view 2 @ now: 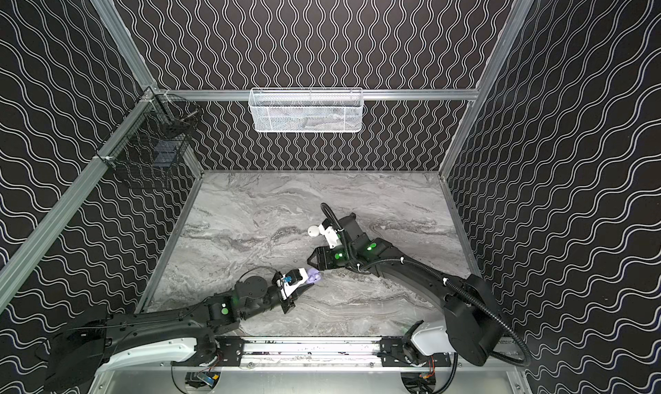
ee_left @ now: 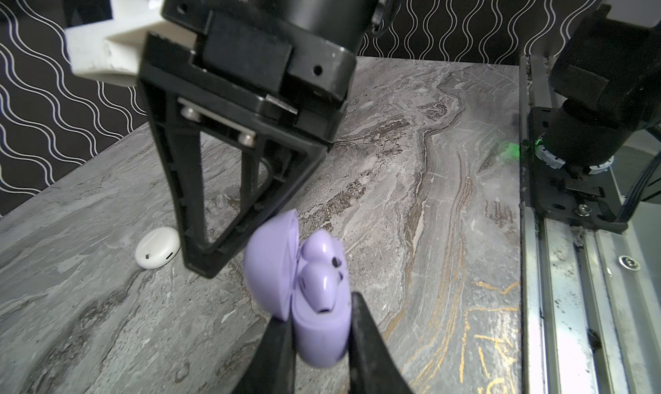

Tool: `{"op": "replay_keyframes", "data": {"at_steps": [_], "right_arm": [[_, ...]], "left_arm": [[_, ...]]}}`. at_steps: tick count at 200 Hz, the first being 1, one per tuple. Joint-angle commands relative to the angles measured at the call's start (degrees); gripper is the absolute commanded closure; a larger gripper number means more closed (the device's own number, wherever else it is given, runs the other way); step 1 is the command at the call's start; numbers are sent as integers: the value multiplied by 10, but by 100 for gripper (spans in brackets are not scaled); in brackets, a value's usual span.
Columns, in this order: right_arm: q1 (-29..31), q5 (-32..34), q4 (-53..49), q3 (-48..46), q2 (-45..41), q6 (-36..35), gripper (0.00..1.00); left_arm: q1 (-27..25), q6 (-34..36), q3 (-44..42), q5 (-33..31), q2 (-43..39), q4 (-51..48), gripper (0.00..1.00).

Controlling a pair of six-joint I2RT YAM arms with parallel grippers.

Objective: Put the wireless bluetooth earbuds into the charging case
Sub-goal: 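Raise the right gripper away while the left gripper brings the case nearer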

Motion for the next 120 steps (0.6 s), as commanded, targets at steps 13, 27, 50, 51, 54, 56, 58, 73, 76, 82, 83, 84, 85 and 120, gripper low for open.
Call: {"op": "replay_keyframes", "data": {"at_steps": [13, 27, 50, 51, 54, 56, 58, 73, 76, 82, 83, 84, 85, 120], "right_arm": [[3, -15, -1, -3, -6, 1, 37], [5, -15, -1, -3, -7, 1, 37], [6, -13, -2, -3, -9, 1, 37], [6, -13, -2, -3, -9, 1, 37], [5, -12, -2, -3, -9, 1, 37], [5, -12, -2, -3, -10, 1, 37], [5, -12, -1, -3, -10, 1, 37], [5, -10, -4, -1, -10, -2, 37], [5, -8, -4, -1, -10, -2, 37], [5, -5, -4, -1, -12, -2, 37], [5, -5, -4, -1, -12, -2, 37], [5, -5, -4, -1, -12, -2, 37], [5, -4, -4, -1, -13, -2, 37], [-1, 29, -4, 3, -27, -3, 35]], "left_arm": [[0, -4, -1, -31, -6, 30, 100], [0, -4, -2, -32, -6, 31, 100], [0, -5, -2, -32, -7, 32, 100], [0, -5, -2, -32, -7, 31, 100], [0, -5, -2, -32, -7, 32, 100], [0, -5, -3, -32, -7, 32, 100], [0, -5, -2, -32, -7, 32, 100], [0, -5, -2, -32, -7, 32, 100], [0, -5, -2, -31, -7, 32, 100], [0, -6, -2, -31, -7, 32, 100], [0, -6, -3, -31, -7, 32, 100], [0, -5, -2, -31, -7, 32, 100], [0, -6, -2, -32, -7, 32, 100], [0, -9, -5, -35, -9, 35, 100]]}}
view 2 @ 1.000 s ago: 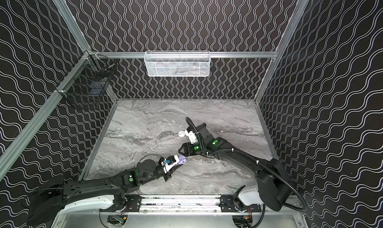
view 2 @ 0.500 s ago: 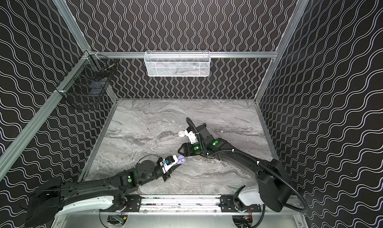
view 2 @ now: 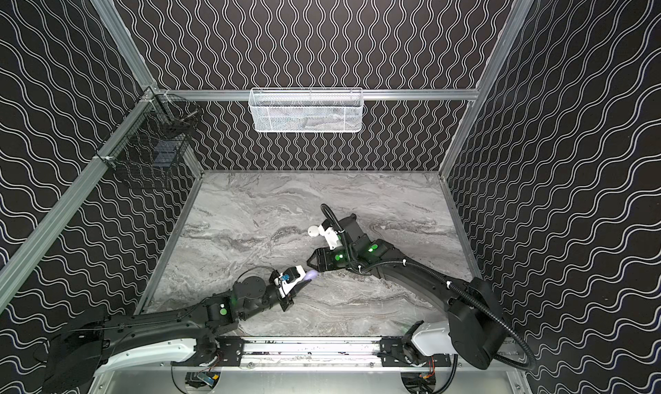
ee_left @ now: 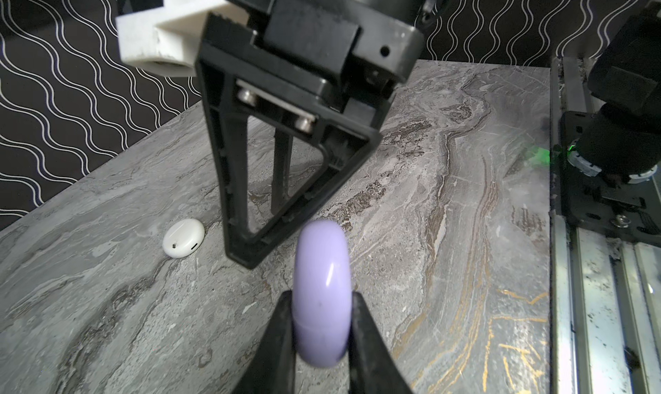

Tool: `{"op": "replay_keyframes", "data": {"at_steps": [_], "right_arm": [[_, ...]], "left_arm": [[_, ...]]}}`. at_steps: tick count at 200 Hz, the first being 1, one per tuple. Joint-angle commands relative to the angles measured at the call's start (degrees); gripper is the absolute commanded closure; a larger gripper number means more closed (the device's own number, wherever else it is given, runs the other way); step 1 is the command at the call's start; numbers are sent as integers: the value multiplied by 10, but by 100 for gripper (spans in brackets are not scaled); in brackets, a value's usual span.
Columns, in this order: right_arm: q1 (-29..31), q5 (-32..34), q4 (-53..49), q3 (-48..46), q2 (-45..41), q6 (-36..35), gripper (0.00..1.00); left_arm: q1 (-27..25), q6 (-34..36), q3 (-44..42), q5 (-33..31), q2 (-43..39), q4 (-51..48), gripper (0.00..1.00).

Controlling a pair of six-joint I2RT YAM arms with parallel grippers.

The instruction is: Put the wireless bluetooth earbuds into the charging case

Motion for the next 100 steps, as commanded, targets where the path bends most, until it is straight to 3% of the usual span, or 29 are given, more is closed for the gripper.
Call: {"op": "replay_keyframes", "data": {"at_steps": [1, 49, 100], "right_arm": [[-4, 23, 3, 5, -8, -4, 35], [-28, 31, 33, -3, -13, -2, 34], [-68, 33, 71, -35, -29, 1, 20]], "left_arm": [[0, -6, -1, -6, -2, 31, 100], [1, -13, -2, -3, -3, 32, 100], [2, -21, 2, -1, 7, 29, 100]]}}
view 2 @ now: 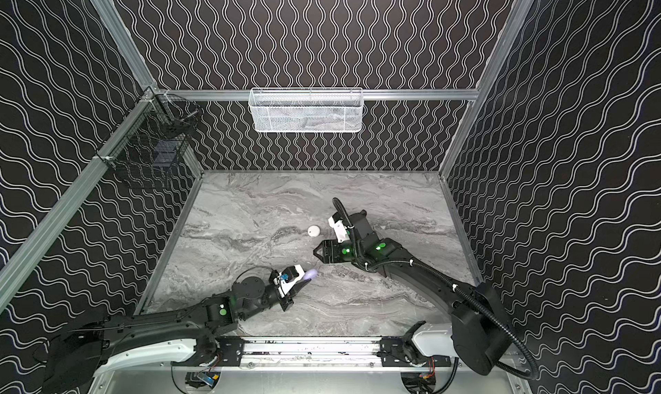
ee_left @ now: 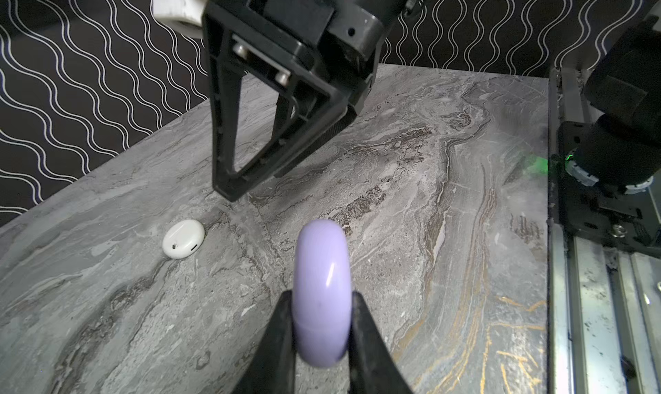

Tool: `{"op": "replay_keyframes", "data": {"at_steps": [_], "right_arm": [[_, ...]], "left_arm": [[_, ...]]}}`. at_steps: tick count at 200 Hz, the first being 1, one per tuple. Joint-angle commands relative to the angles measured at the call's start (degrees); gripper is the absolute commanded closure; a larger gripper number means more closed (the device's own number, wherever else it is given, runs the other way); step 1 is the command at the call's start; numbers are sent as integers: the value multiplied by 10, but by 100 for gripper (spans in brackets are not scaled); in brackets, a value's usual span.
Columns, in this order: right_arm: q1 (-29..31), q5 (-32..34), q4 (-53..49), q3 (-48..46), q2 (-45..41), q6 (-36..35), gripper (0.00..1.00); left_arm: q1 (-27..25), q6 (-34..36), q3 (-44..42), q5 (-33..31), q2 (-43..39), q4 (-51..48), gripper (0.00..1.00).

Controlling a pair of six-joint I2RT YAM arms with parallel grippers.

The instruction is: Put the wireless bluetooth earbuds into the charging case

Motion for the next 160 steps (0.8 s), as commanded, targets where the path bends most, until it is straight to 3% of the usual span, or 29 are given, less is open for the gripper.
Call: {"op": "replay_keyframes", "data": {"at_steps": [1, 65, 95, 160], "right_arm": [[-15, 10, 36, -14, -11, 1, 20], [-87, 2, 84, -72, -43, 2, 1], [-110, 18, 110, -95, -55, 8, 0], [-117, 142, 152, -150, -85, 3, 0]], "left_arm": [[1, -11, 6, 1, 7, 18, 100], [3, -27, 47, 9, 12, -25, 100], [5, -38, 68, 14, 15, -42, 100], [35, -66, 119, 47, 33, -89, 100]]}}
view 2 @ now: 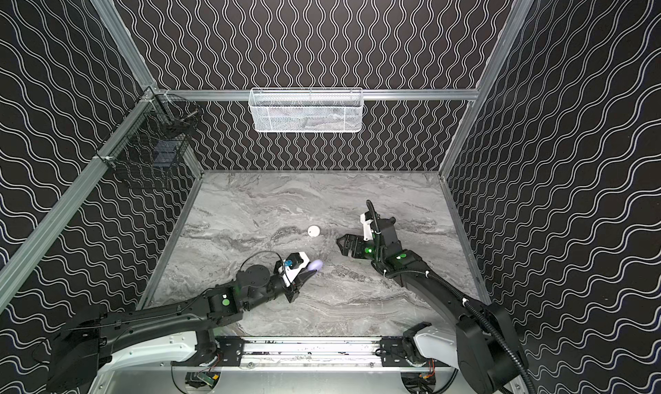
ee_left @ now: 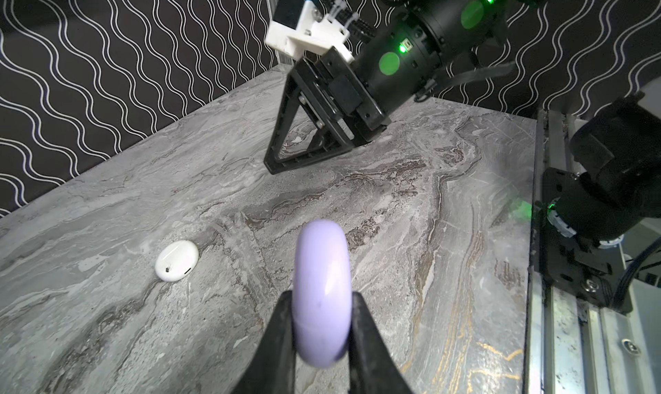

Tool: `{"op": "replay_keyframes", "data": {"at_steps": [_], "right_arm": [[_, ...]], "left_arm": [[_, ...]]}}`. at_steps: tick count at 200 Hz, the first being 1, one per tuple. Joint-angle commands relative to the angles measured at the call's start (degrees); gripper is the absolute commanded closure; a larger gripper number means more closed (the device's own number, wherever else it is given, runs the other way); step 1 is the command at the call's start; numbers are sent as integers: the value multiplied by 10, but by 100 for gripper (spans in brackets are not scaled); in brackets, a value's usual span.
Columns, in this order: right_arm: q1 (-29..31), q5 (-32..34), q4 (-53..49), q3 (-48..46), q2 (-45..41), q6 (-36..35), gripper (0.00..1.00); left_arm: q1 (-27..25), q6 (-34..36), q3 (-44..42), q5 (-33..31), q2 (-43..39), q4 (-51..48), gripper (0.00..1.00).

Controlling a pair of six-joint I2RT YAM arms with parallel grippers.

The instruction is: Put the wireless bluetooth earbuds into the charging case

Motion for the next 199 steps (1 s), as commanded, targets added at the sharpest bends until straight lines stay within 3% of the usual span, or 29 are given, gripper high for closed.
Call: {"op": "replay_keyframes", "data": {"at_steps": [1, 107, 199], "right_arm": [[0, 63, 42, -20, -12, -1, 0], [0, 150, 88, -99, -88, -5, 1], [0, 158, 100, -103, -70, -8, 1]], "left_arm": [[12, -20, 17, 25, 7, -12, 100], [105, -69, 109, 125, 111, -31, 100], [165, -114, 182, 196, 217, -31, 100]]}}
